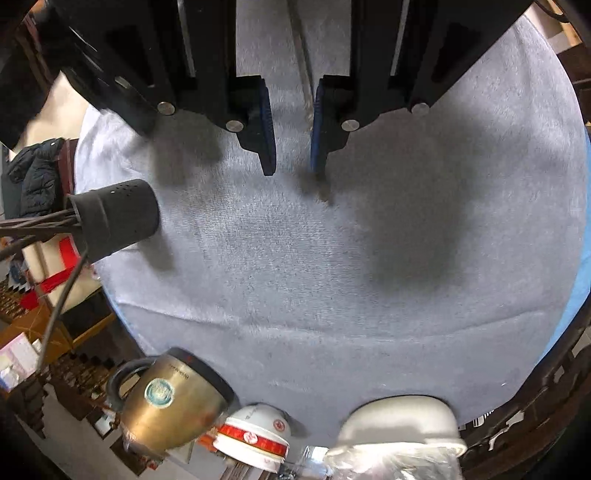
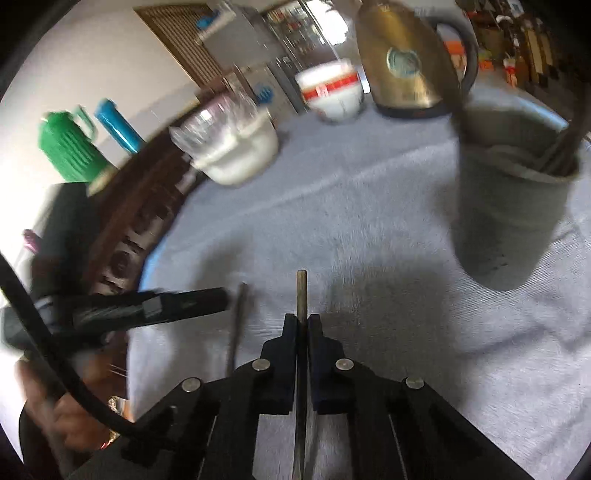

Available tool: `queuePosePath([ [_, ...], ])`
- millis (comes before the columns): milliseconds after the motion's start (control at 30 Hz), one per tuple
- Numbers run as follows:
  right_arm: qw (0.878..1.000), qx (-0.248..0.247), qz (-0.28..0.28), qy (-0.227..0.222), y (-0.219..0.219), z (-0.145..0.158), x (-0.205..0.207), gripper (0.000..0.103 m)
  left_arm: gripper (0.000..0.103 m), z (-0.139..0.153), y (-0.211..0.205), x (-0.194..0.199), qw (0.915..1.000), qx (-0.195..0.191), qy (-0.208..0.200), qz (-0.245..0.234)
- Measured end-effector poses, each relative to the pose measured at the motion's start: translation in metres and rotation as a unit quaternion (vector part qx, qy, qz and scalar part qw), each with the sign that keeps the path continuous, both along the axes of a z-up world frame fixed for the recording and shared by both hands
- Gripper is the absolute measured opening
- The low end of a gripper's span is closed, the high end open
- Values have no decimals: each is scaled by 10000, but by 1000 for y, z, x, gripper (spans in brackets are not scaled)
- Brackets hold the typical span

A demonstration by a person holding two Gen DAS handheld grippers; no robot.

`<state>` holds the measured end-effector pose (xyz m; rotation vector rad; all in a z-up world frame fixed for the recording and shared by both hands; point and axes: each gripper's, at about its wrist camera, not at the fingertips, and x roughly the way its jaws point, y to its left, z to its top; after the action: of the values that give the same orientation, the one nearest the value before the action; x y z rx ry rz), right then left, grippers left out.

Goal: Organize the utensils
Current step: 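Lift the pinched chopsticks off the cloth with both tools, then carry both held chopsticks up over the grey cup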

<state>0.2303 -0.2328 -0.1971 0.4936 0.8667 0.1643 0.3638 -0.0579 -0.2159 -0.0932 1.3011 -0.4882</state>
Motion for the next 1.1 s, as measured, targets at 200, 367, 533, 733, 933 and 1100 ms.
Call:
queuePosePath([
  [200, 9971, 282, -115, -692, -20, 36, -33, 6, 5, -21, -5, 7, 9991, 192, 323, 206],
  [367, 9936, 192, -184, -1093, -28, 56, -50, 6, 2, 6, 0, -13, 9996, 156, -181, 158],
  [533, 9901, 216, -355, -1339, -41, 69, -64, 6, 2, 44, 10, -26, 9976, 70, -670, 140],
  [733, 9892, 302, -513, -1338, -52, 70, -71, 6, 21, 25, 25, -1, 9993, -26, -22, 371],
  [933, 9898, 329, -519, -1284, -53, 65, -69, 6, 38, -7, 8, 11, 9983, 289, 290, 406],
  [1100, 9901, 373, -526, -1249, -55, 63, -70, 6, 13, -10, -4, 14, 9973, 620, 151, 370],
])
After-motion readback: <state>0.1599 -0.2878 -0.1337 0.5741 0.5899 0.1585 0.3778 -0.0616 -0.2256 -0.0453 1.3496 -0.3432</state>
